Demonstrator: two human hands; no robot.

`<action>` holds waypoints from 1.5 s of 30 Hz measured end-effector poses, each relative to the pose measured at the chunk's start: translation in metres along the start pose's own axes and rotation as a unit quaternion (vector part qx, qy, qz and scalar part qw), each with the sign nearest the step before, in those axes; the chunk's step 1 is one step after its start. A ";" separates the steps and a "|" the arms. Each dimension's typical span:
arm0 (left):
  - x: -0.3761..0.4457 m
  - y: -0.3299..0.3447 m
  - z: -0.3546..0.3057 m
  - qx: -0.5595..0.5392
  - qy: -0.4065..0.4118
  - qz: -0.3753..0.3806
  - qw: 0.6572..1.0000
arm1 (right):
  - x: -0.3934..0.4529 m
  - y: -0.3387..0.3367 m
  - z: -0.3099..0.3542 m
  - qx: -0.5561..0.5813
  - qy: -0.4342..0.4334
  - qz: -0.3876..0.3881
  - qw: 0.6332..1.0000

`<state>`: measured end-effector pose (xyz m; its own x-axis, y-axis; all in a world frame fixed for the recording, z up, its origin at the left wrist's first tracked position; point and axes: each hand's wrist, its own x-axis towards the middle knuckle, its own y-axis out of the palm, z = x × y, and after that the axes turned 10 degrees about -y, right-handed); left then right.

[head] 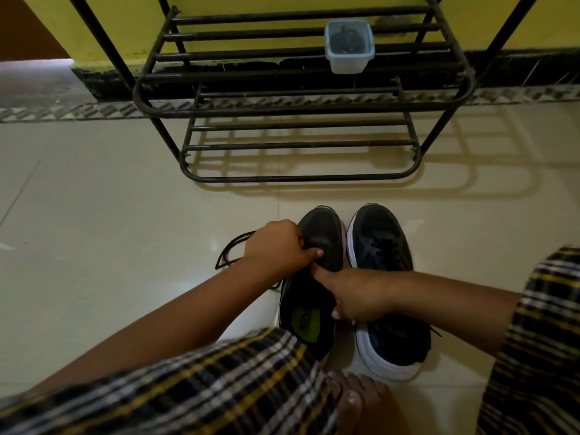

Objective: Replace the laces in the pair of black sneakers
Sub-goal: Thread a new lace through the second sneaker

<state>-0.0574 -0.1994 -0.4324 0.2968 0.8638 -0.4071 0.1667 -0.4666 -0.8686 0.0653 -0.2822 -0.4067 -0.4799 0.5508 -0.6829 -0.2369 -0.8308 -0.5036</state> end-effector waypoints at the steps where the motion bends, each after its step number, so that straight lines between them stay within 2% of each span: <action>1: 0.000 0.000 -0.002 0.013 -0.001 -0.001 1.000 | 0.000 0.000 -0.002 -0.011 -0.003 0.001 1.000; 6: -0.005 0.004 -0.005 0.028 -0.004 -0.038 0.999 | -0.005 -0.011 -0.008 -0.123 -0.014 0.024 0.992; 9: -0.003 0.007 0.002 -0.031 -0.003 -0.018 0.999 | -0.008 -0.021 -0.007 -0.116 -0.019 0.010 0.993; 14: -0.002 0.011 0.012 -0.110 0.001 -0.011 0.994 | -0.004 -0.026 -0.011 -0.087 -0.005 -0.132 0.987; 18: -0.003 0.013 0.015 -0.144 0.003 -0.013 0.990 | 0.010 -0.010 -0.015 -0.045 0.027 -0.260 0.964; 23: -0.007 0.011 0.016 -0.196 -0.002 0.008 0.981 | 0.022 -0.013 -0.019 -0.016 0.048 -0.331 0.942; 30: -0.012 0.011 0.021 -0.220 0.013 -0.008 0.975 | 0.028 -0.012 -0.010 -0.093 0.023 -0.359 0.928; 33: -0.012 0.012 0.023 -0.223 0.011 -0.009 0.975 | 0.032 -0.011 -0.007 -0.089 0.037 -0.364 0.926; 45: -0.006 0.018 0.035 -0.275 -0.037 0.011 0.961 | 0.042 -0.014 -0.007 -0.142 0.016 -0.338 0.930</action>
<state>-0.0892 -0.2067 -0.4557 0.2418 0.8544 -0.4599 0.6393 -0.4968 -0.5869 0.0547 -0.2472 -0.4324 -0.2757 0.9456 -0.1727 -0.2413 -0.2420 -0.9398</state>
